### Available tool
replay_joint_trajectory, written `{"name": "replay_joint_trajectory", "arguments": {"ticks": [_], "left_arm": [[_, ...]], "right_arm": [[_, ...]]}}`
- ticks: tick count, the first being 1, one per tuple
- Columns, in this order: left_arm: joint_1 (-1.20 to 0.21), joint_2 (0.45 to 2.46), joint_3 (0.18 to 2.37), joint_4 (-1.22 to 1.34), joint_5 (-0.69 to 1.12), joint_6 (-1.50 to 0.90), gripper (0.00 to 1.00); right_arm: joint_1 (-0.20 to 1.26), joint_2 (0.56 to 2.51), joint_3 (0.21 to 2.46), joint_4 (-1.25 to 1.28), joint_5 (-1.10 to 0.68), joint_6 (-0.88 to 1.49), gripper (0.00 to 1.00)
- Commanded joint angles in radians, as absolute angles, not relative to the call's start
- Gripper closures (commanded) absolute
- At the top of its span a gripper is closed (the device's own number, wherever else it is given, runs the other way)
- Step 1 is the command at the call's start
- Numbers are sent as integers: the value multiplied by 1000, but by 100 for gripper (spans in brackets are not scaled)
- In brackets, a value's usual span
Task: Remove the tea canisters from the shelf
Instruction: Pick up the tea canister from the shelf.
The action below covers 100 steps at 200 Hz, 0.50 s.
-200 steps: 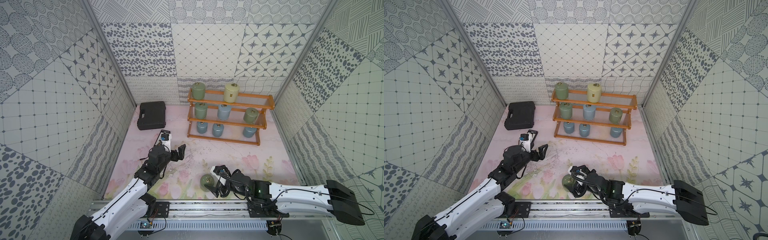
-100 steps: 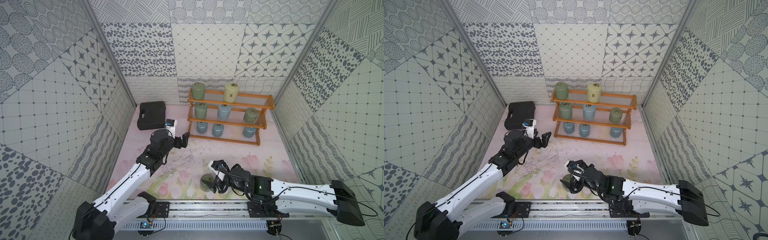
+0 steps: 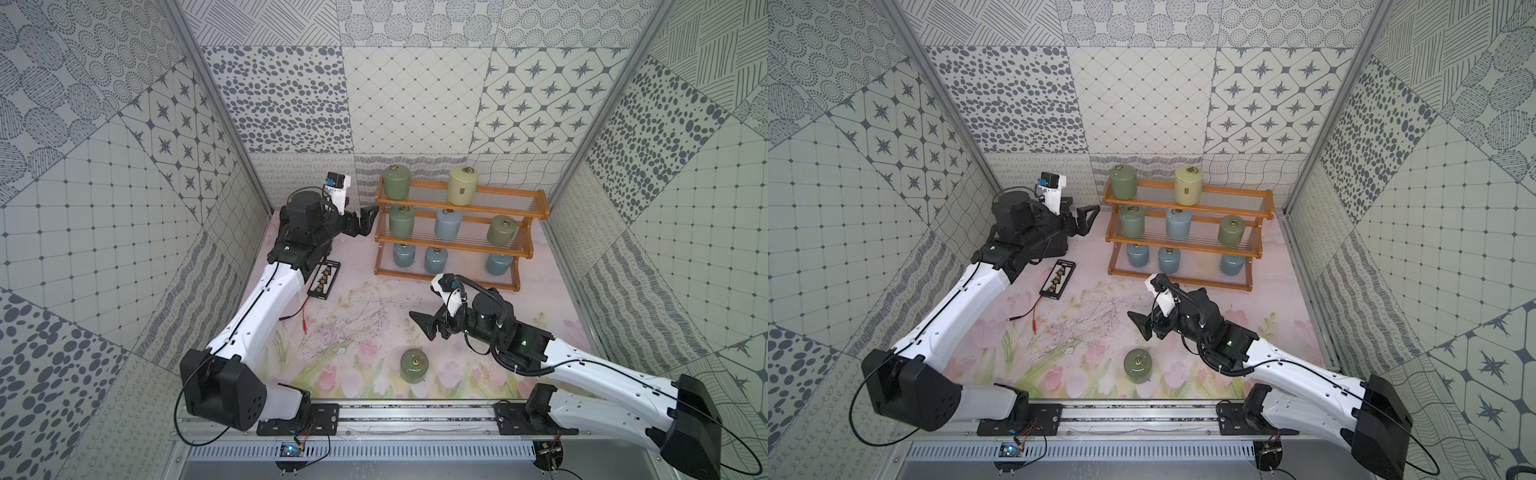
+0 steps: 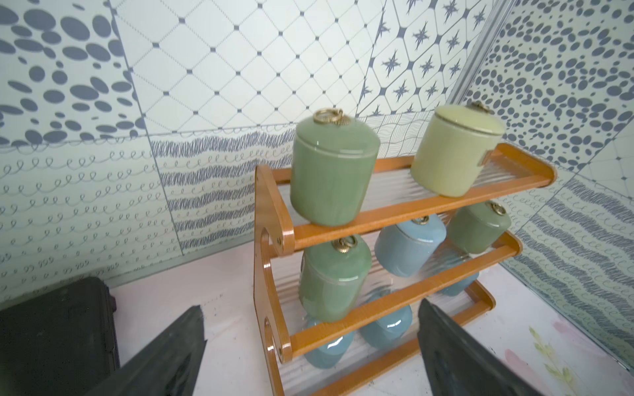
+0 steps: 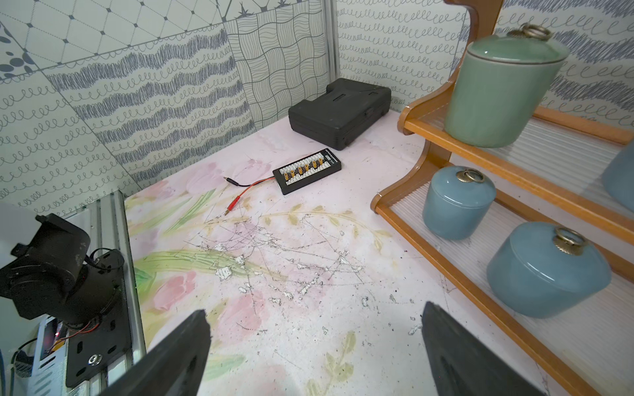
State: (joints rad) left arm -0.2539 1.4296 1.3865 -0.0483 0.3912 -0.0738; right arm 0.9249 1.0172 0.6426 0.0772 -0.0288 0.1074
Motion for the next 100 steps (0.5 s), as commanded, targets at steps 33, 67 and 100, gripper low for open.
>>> {"name": "replay_joint_trajectory", "arguments": {"ticks": [33,67,100], "left_arm": [[-228,1709,1809,-202,725,-81,0],[-228,1802,1897,-165,721,-118,0],[-234,1870,1945,-92,736,-178,0]], "right_arm": [[910,1053,673,95,-112,133,0],[909,1050,654,110,-116,156,0],[909,1058,653,110,-124,162,0]]}}
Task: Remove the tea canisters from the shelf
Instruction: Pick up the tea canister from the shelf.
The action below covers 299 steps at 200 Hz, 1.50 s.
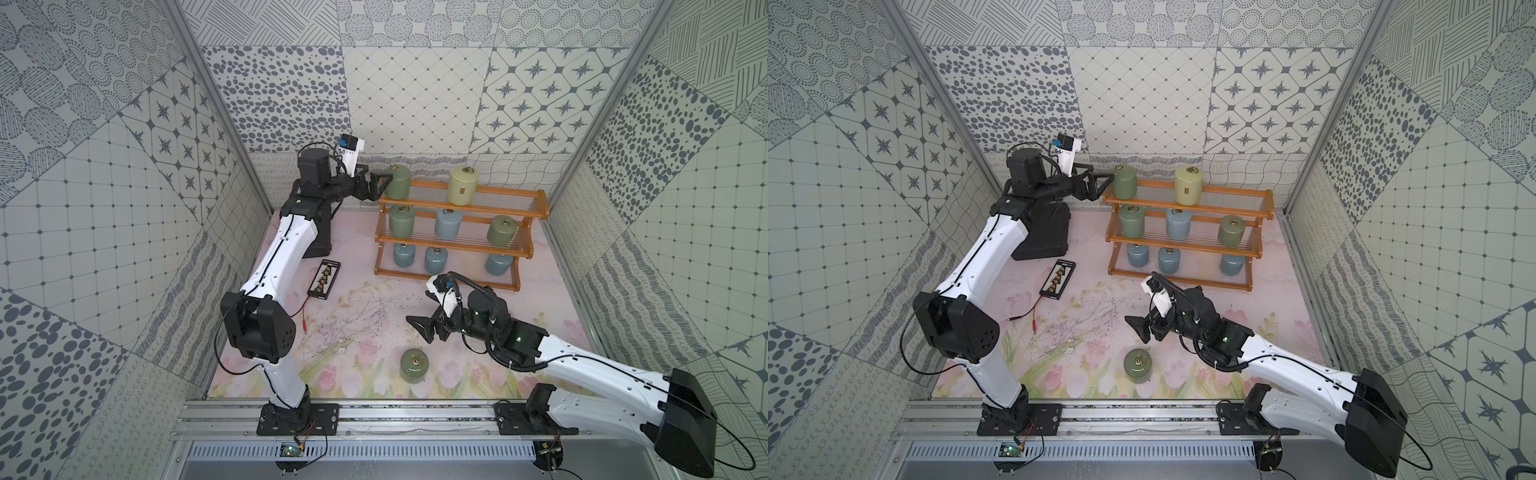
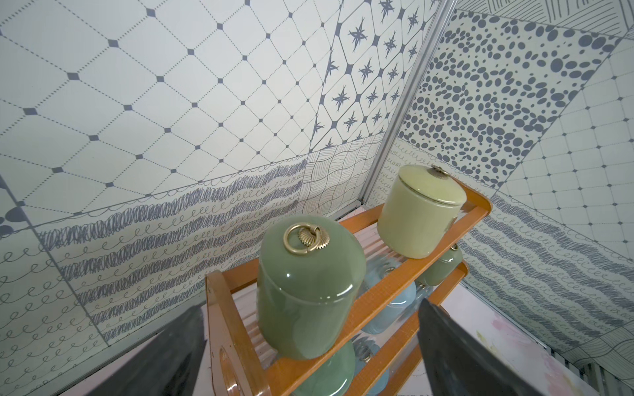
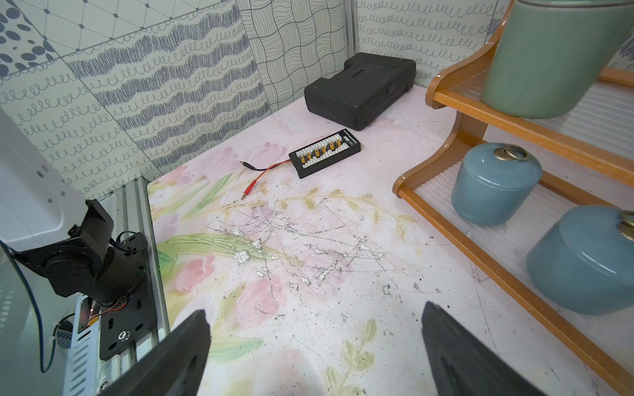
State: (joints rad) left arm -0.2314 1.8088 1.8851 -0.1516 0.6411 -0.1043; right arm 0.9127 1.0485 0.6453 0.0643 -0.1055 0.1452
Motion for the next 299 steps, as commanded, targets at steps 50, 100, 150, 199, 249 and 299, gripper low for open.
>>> {"name": "replay_joint_trajectory", "arguments": {"ticks": [50,100,150,199,249,299], "left_arm": [[-277,1945,1995,-27,716,-180,0],[-322,2001,2050,-61,639,-104,0],[-349,2022,2054,-66,559,-50,0],[-363,2056,2090,-94,520,-28,0],[-378,2090,2134,-115,494,-22,0],[-383,2102,2149,-124,503,-22,12]], "right_arm": [[908,1072,646,120,-140,174,0],[909,1066,638,121,-149,183,0],[909,1059,624,124,-149,189,0],[909,1053,613,130,-148,198,0],[909,1047,604,130,-143,203,0],[909,1043,597,130,-140,206,0]]}}
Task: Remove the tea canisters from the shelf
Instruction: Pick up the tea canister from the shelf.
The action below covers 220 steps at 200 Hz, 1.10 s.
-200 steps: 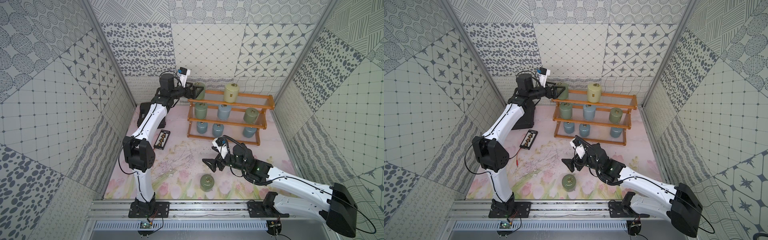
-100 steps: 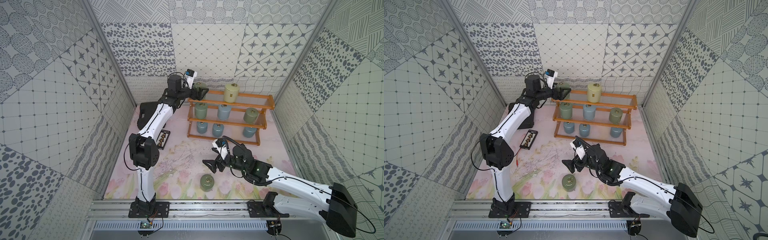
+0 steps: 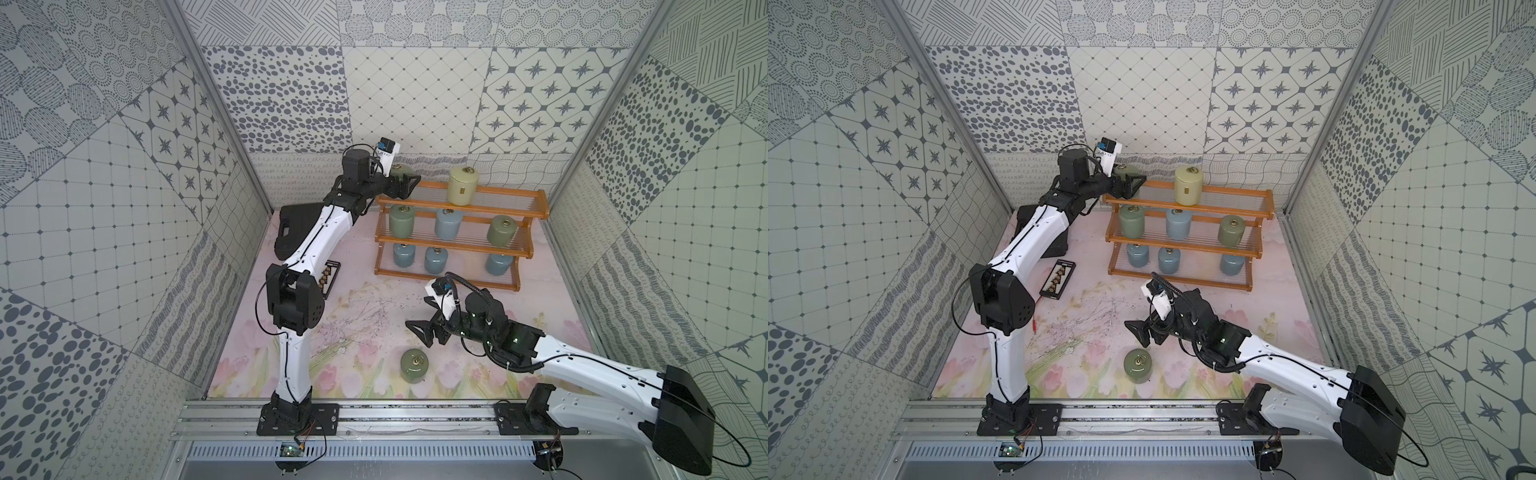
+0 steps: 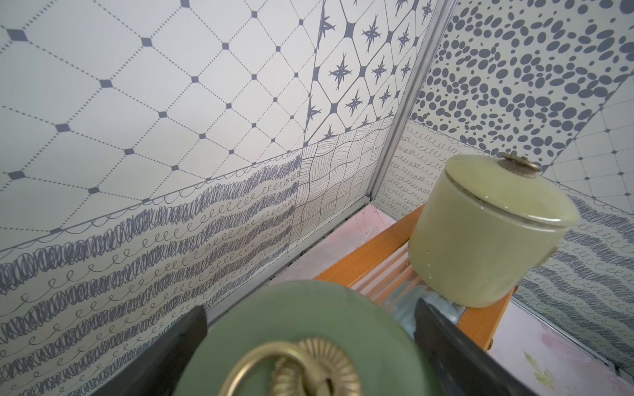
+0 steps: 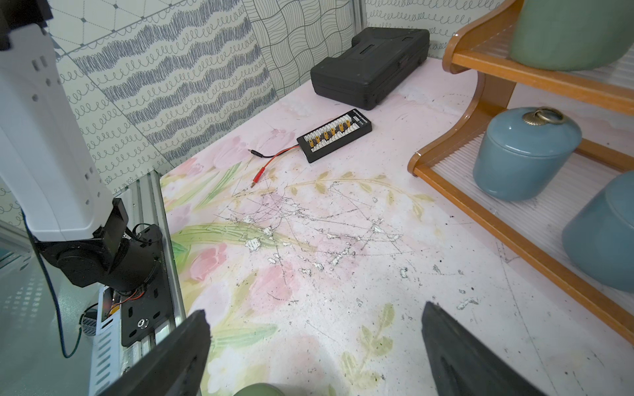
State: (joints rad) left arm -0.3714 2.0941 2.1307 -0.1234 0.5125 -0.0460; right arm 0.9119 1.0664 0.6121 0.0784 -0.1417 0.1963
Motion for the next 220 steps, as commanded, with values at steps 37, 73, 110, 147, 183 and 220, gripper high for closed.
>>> {"name": "replay_joint_trajectory", "arguments": {"ticks": [37,73,110,147,183,220], "left_arm": [[-385,2097,2145,-130,508,-17,27],[-388,2083,2130,-115,515,-24,35],[-391,2052,2100,-67,538,-52,42],[-394,2028,2099,-51,555,-66,50],[-396,2002,2078,-13,562,-93,53],[-398,1947,2015,22,560,-101,55]], "right_arm": [[909,1037,591,130,-137,206,0],[909,1034,586,130,-132,208,0],[910,1022,580,130,-124,210,0],[908,1011,577,129,-116,209,0],[909,1009,583,123,-115,208,0],[909,993,579,112,-101,200,0]]}}
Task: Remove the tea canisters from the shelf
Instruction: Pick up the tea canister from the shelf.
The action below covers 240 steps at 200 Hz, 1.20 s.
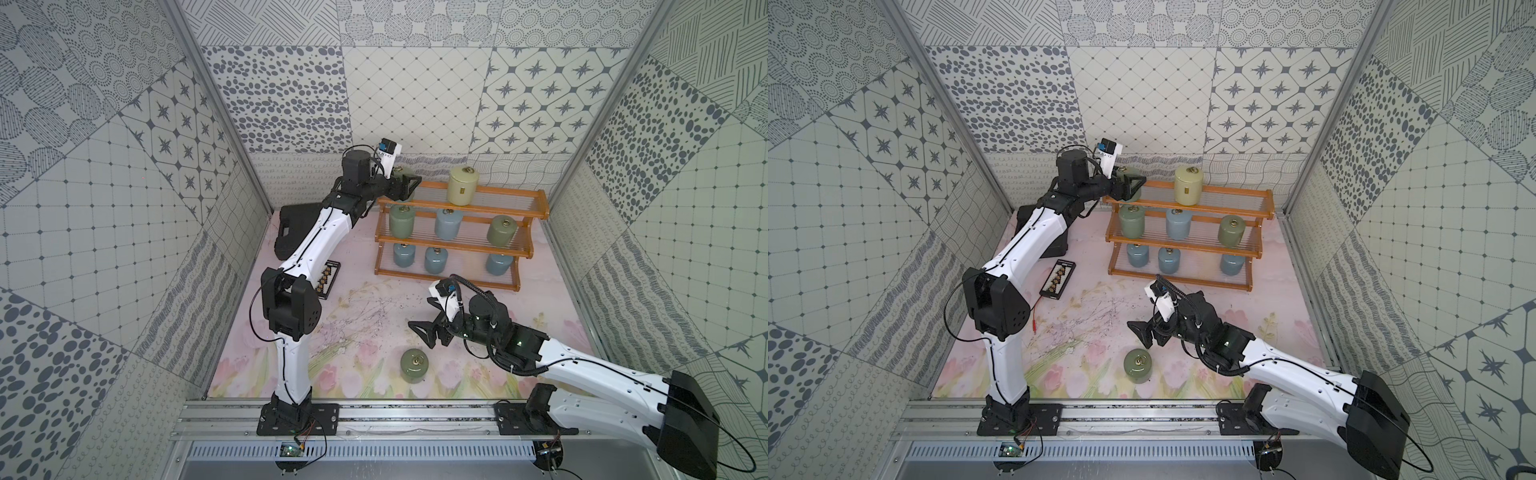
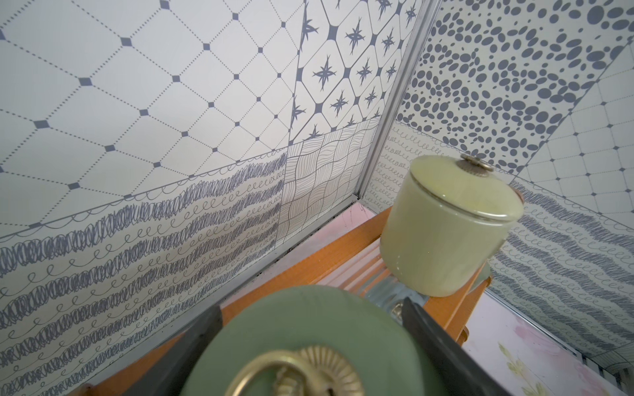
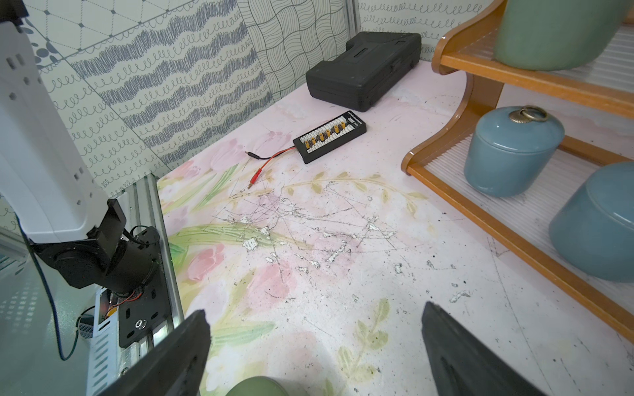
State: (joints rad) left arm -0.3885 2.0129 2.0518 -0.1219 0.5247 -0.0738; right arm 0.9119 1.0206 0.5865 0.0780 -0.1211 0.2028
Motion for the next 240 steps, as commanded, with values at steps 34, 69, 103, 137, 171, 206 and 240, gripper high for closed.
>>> {"name": "replay_joint_trajectory", "arguments": {"ticks": [34,69,103,137,171,206,240], "left_arm": [[-400,1890,1931,49,554,-106,56],[-400,1804,1783,116,535,-123,56],[-400,1703,1626,159,512,-128,56],[-403,1588,1442,202,479,-134,56],[-407,1470,1265,228,446,-141,57],[-415,1339,1079,239,402,-139,57],[-438,1221,892,263,356,-149,57]], "right_arm": [[910,986,572,114,-89,197,0],[909,976,570,109,-86,198,0],[909,956,568,88,-83,193,0],[909,926,566,59,-72,188,0],[908,886,561,28,-50,186,0],[905,838,554,-19,-6,183,0],[900,785,546,-63,48,182,0]]}}
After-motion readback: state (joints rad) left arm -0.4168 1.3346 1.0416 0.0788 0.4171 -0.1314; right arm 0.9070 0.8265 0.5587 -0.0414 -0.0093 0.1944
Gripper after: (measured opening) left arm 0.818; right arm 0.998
